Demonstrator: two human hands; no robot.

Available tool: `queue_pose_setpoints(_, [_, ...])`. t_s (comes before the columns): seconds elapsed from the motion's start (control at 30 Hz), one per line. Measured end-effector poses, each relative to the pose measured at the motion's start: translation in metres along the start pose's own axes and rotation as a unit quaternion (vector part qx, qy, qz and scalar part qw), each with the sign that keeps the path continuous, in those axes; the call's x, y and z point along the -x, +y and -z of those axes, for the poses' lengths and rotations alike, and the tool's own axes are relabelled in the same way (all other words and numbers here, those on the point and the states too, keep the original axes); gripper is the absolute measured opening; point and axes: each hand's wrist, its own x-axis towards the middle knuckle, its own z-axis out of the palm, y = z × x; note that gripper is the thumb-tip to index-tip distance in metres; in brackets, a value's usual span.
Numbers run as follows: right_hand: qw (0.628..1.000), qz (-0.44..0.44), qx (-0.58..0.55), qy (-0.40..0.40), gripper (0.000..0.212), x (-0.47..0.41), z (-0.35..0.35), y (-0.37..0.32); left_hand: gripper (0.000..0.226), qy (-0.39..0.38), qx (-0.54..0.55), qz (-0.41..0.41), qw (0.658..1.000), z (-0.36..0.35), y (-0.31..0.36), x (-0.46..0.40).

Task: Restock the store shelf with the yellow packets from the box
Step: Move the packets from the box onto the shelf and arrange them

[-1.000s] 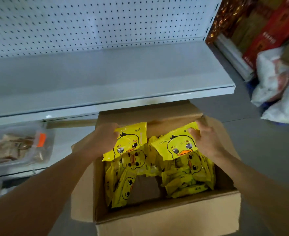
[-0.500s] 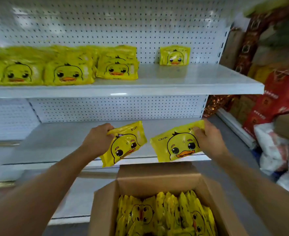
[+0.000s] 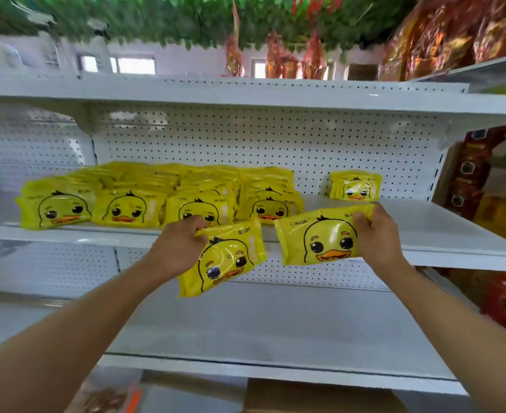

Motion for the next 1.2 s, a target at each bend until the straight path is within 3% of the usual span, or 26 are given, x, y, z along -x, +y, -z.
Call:
queue_pose_setpoints(0.07, [1.000, -0.010, -0.005, 0.006, 0.032, -0.018, -0.023, -0.011, 0.024, 0.006, -0.004, -0.007, 1.000, 0.012, -0.008, -0.017])
queue_pose_setpoints(0.13, [1.000, -0.021, 0.007, 0.012, 0.018, -0.035, -0.049, -0.017, 0.023, 0.011, 0.000, -0.008, 1.000, 0.021, -0.017, -0.033])
queue_pose_setpoints(0.3, [0.997, -0.044, 0.059, 0.028, 0.031, -0.064, -0.115, -0.028, 0.019, 0.015, 0.032, -0.014, 0.999, 0.032, -0.039, -0.072])
queue_pose_setpoints(0.57, [0.983, -0.086, 0.152, 0.056, 0.019, -0.081, -0.182, -0.020, 0.006, -0.001, 0.081, -0.039, 0.996, 0.031, -0.057, -0.114])
queue_pose_setpoints(0.87, [0.989, -0.061, 0.112, 0.079, 0.019, -0.090, -0.189, -0.012, 0.010, -0.003, 0.093, -0.070, 0.993, 0.023, -0.047, -0.130])
queue_pose_setpoints(1.0, [0.993, -0.044, 0.099, 0.040, 0.037, -0.086, -0.172, -0.011, 0.012, -0.008, 0.104, -0.084, 0.991, 0.017, -0.034, -0.129])
queue_pose_setpoints(1.2, [0.993, -0.027, 0.115, -0.013, 0.043, -0.081, -0.127, -0.007, 0.012, -0.022, 0.103, -0.113, 0.988, -0.006, -0.001, -0.134])
